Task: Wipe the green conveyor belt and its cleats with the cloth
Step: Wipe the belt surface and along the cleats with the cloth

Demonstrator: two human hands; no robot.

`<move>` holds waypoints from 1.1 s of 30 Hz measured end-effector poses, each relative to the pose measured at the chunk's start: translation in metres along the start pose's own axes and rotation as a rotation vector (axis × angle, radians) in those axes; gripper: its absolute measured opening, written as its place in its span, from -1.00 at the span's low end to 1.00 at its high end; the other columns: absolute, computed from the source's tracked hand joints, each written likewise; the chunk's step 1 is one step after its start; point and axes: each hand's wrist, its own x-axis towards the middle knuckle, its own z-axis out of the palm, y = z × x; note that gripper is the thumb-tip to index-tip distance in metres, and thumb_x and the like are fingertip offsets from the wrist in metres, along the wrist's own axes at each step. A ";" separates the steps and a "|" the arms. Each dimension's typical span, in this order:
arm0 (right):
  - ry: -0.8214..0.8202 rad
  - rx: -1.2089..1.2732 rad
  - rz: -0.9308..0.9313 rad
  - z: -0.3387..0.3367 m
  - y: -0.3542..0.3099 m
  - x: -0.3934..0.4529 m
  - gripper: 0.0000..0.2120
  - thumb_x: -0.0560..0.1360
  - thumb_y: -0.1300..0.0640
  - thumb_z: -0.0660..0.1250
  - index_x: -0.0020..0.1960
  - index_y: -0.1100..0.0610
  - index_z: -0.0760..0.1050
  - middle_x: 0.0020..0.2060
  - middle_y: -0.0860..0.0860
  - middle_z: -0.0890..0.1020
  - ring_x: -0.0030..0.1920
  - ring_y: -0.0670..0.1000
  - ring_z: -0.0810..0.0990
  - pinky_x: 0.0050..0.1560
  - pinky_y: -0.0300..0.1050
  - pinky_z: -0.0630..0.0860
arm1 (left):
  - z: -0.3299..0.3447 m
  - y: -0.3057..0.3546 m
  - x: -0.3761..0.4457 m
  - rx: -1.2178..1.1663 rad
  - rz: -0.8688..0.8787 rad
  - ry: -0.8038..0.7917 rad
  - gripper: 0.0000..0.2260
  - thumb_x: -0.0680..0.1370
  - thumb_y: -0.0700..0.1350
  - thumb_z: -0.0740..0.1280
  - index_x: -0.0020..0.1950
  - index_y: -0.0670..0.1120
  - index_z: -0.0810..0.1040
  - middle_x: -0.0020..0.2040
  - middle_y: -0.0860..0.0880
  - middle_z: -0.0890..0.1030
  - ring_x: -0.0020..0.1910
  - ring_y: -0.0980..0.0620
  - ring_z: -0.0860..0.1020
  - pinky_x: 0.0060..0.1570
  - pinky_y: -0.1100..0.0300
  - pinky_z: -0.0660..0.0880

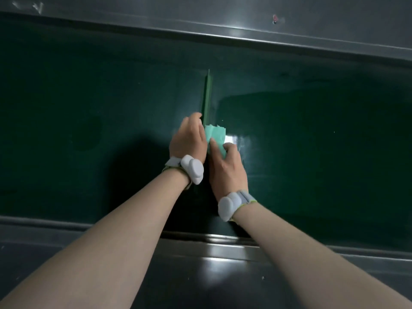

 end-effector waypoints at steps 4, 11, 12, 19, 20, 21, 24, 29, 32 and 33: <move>0.025 -0.107 -0.064 -0.018 0.005 0.061 -0.47 0.56 0.19 0.35 0.50 0.02 0.33 0.24 0.22 0.42 0.08 0.27 0.50 -0.19 0.03 0.54 | 0.006 -0.009 0.004 -0.005 0.004 0.013 -0.75 0.68 0.04 -0.01 0.23 0.03 0.39 0.07 -0.04 0.66 -0.05 -0.17 0.61 -0.26 0.12 0.30; 0.111 -0.133 0.165 -0.037 -0.010 0.195 -0.54 0.62 0.28 0.15 0.48 0.02 0.31 0.30 0.16 0.33 0.19 0.20 0.41 0.00 0.01 0.52 | 0.008 0.001 0.001 0.025 -0.046 0.005 -0.74 0.71 -0.05 0.08 0.32 0.00 0.47 0.13 -0.03 0.64 -0.03 -0.14 0.64 -0.24 0.07 0.46; 0.105 -0.118 0.163 -0.036 -0.012 0.190 -0.53 0.63 0.26 0.16 0.51 0.02 0.29 0.31 0.16 0.33 0.20 0.20 0.41 -0.01 0.00 0.50 | 0.006 0.002 0.001 0.024 -0.056 -0.012 -0.73 0.71 -0.05 0.08 0.34 -0.02 0.46 0.16 -0.04 0.63 0.02 -0.16 0.63 -0.18 0.03 0.49; -0.039 -0.010 0.031 -0.010 0.001 0.043 -0.50 0.57 -0.02 0.14 0.51 -0.01 0.29 0.18 0.13 0.37 -0.05 0.22 0.52 -0.24 0.00 0.56 | 0.003 0.011 0.002 0.045 -0.073 -0.039 -0.71 0.70 -0.07 0.14 0.39 -0.09 0.46 0.21 -0.12 0.62 0.09 -0.22 0.62 -0.14 -0.02 0.50; -0.037 -0.033 -0.006 -0.009 0.004 0.037 -0.48 0.55 -0.02 0.13 0.50 0.02 0.31 0.17 0.16 0.38 -0.07 0.24 0.52 -0.24 0.04 0.58 | 0.004 0.011 0.000 0.052 -0.069 -0.032 -0.71 0.70 -0.08 0.15 0.39 -0.10 0.46 0.20 -0.12 0.63 0.08 -0.22 0.63 -0.16 -0.01 0.50; -0.038 -0.063 -0.052 -0.010 0.008 0.041 -0.47 0.54 0.01 0.13 0.50 0.06 0.33 0.16 0.20 0.40 -0.07 0.27 0.53 -0.21 0.10 0.61 | 0.004 0.011 0.000 0.060 -0.065 -0.033 -0.71 0.70 -0.08 0.14 0.39 -0.10 0.46 0.20 -0.12 0.63 0.08 -0.21 0.63 -0.17 0.01 0.49; 0.025 -0.151 -0.118 -0.019 0.011 0.078 -0.51 0.53 0.15 0.18 0.45 0.14 0.44 0.15 0.26 0.48 -0.03 0.30 0.55 -0.15 0.15 0.62 | 0.005 0.010 -0.001 0.077 -0.052 -0.042 -0.71 0.71 -0.08 0.12 0.39 -0.10 0.45 0.23 -0.11 0.62 0.12 -0.20 0.61 -0.11 0.00 0.50; 0.064 -0.217 0.012 -0.045 0.010 0.187 -0.45 0.58 0.29 0.19 0.55 0.04 0.29 0.25 0.20 0.40 0.09 0.26 0.47 -0.03 0.14 0.56 | 0.002 0.009 -0.003 0.074 -0.052 0.026 -0.73 0.71 -0.11 0.12 0.37 -0.06 0.47 0.16 -0.07 0.65 0.02 -0.17 0.64 -0.19 0.01 0.51; 0.074 -0.236 0.076 -0.068 0.047 0.201 -0.44 0.60 0.26 0.18 0.57 -0.01 0.25 0.28 0.19 0.38 0.15 0.25 0.45 0.03 0.09 0.52 | 0.004 0.009 -0.006 0.067 -0.023 0.048 -0.76 0.71 -0.13 0.13 0.33 -0.06 0.47 0.07 -0.05 0.66 -0.10 -0.12 0.63 -0.32 0.15 0.40; 0.099 -0.259 0.115 -0.078 0.070 0.195 -0.48 0.62 0.22 0.17 0.56 -0.03 0.27 0.28 0.18 0.40 0.18 0.25 0.45 0.05 0.07 0.51 | 0.004 0.009 -0.005 0.072 -0.020 0.058 -0.78 0.71 -0.14 0.13 0.30 -0.06 0.47 0.03 -0.04 0.66 -0.15 -0.09 0.62 -0.37 0.22 0.33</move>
